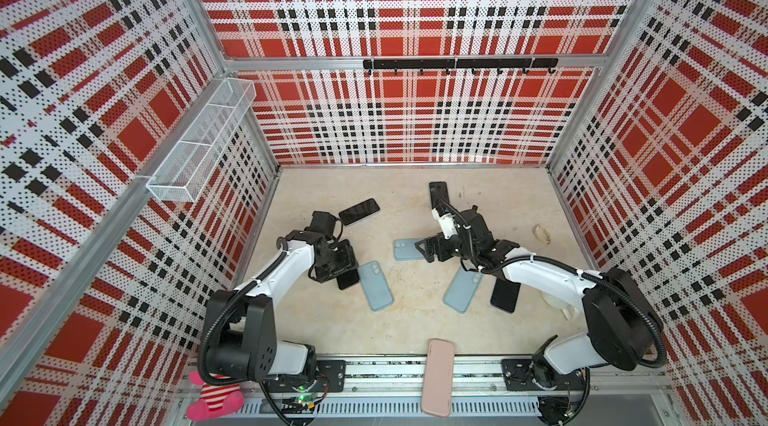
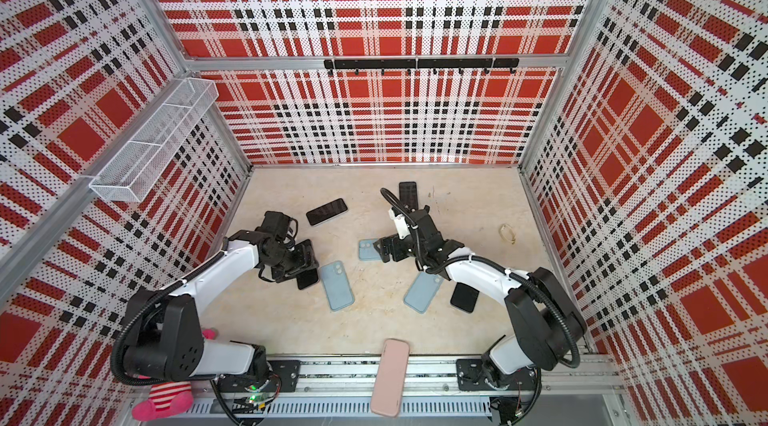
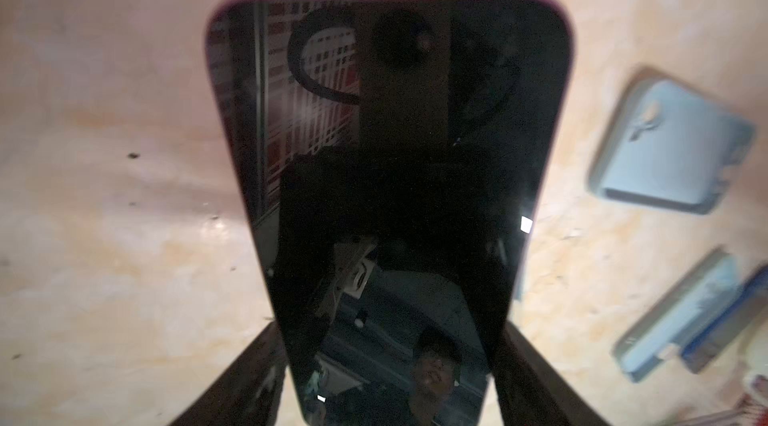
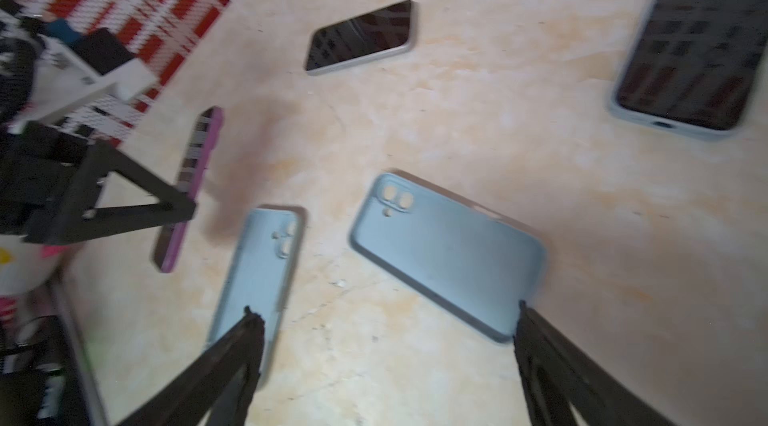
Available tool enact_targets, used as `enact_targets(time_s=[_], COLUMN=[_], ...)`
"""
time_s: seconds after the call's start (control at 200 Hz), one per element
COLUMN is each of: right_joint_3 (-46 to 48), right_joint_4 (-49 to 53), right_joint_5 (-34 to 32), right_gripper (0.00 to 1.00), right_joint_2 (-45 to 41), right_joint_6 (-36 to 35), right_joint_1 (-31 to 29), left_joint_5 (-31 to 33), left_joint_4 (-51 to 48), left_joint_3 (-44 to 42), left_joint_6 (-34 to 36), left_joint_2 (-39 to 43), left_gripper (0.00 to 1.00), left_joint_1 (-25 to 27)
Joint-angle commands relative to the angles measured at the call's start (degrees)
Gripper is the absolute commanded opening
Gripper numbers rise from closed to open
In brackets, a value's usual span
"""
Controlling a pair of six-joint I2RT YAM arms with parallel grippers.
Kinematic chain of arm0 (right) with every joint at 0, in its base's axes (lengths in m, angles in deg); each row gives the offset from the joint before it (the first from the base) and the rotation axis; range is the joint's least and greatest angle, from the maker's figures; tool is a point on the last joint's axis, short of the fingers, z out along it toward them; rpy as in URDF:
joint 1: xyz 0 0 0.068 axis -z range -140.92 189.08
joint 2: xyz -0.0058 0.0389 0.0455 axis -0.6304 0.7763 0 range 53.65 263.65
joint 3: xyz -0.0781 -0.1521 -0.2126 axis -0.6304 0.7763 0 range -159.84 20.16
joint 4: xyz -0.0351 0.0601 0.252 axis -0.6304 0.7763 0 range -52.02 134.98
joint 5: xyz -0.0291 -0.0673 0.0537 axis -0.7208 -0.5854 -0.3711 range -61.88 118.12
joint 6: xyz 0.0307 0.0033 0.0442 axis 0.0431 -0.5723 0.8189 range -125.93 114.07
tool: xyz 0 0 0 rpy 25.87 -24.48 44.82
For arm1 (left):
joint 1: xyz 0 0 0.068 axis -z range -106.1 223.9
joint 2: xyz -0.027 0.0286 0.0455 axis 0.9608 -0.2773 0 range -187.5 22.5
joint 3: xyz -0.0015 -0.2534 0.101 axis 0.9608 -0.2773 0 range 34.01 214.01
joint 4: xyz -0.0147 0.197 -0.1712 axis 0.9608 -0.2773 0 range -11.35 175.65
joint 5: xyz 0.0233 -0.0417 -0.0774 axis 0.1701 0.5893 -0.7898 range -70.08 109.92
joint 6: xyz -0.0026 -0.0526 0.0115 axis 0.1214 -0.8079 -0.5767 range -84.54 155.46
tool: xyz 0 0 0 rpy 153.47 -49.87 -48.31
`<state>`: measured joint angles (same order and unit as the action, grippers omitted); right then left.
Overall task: Put the phone into the phone case
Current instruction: 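Lift the purple-edged phone with the left gripper while the right gripper reaches for it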
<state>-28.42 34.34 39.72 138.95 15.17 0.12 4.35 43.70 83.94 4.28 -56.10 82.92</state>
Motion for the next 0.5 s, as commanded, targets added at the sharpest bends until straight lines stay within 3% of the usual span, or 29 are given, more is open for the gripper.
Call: enact_targets(time_s=[0.0,0.311,0.496], right_joint_3=[2.43,3.03,1.28], right_joint_4=[-15.04,-33.67,-42.76], right_joint_5=[-1.42,-3.90,-7.20], right_gripper=[0.88,0.72,0.61], right_joint_2=[1.02,8.57,15.16], right_joint_6=[5.36,8.31,8.50], right_joint_1=[-5.27,-14.89,-16.32], left_joint_5=[-7.70,-10.27,-9.50], left_joint_4=[11.81,32.32,41.60], left_joint_3=[-1.44,-9.43,-16.26], left_joint_6=[-11.11,-37.89,-50.94], left_joint_2=[4.56,12.51,17.42], left_gripper=[0.34,0.00,0.00], left_joint_1=[-0.03,-0.35,-0.10])
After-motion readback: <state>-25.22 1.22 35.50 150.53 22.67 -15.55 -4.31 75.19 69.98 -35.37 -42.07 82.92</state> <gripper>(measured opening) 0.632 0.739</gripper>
